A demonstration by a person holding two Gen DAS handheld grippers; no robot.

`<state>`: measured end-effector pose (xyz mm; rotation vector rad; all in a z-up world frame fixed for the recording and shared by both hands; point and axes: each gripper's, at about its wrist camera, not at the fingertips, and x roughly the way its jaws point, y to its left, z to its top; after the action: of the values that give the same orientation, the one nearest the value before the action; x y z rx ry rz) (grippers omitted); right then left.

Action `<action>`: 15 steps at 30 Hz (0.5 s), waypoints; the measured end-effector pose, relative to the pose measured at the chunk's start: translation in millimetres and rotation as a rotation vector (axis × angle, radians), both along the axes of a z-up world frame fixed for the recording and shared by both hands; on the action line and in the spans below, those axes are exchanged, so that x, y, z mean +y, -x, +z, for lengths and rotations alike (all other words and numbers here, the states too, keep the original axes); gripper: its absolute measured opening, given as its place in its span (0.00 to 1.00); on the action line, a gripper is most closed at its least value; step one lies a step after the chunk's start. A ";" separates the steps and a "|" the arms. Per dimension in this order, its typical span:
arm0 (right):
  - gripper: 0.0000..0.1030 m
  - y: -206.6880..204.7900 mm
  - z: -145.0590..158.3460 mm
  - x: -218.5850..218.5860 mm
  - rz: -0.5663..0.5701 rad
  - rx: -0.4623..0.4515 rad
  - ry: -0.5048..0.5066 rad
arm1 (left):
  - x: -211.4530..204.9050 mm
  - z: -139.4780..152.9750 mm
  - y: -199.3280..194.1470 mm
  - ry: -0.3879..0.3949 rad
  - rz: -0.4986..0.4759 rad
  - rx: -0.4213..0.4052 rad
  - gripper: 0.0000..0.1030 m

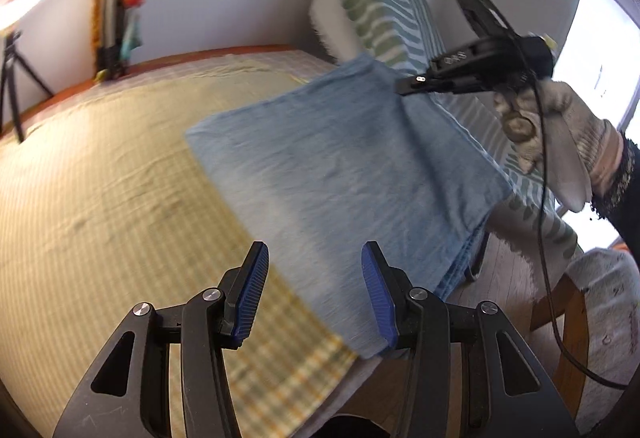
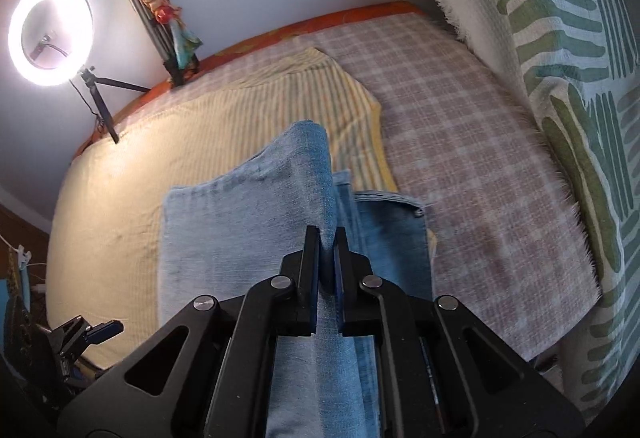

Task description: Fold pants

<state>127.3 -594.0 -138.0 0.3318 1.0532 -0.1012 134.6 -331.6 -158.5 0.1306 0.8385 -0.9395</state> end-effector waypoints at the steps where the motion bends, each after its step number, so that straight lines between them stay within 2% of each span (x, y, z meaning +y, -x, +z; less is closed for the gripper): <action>1: 0.06 -0.3 -1.6 -1.5 -0.002 0.002 0.001 | -4.2 0.0 1.4 -0.002 -0.008 -0.005 0.46; 5: 0.05 -3.2 -9.9 -8.2 -0.008 0.012 0.016 | -17.5 -4.8 3.5 -0.018 -0.028 -0.017 0.46; 12: 0.05 -5.9 -44.6 -20.0 -0.028 0.051 0.007 | -37.9 -28.3 16.0 -0.111 -0.082 -0.031 0.46; 15: 0.05 -7.6 -53.1 -23.9 -0.031 0.054 0.007 | -40.5 -34.0 20.8 -0.123 -0.086 -0.042 0.46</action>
<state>134.9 -617.9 -191.1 0.3405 1.1010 -0.1423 113.8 -372.1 -192.5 0.2936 0.8567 -0.9627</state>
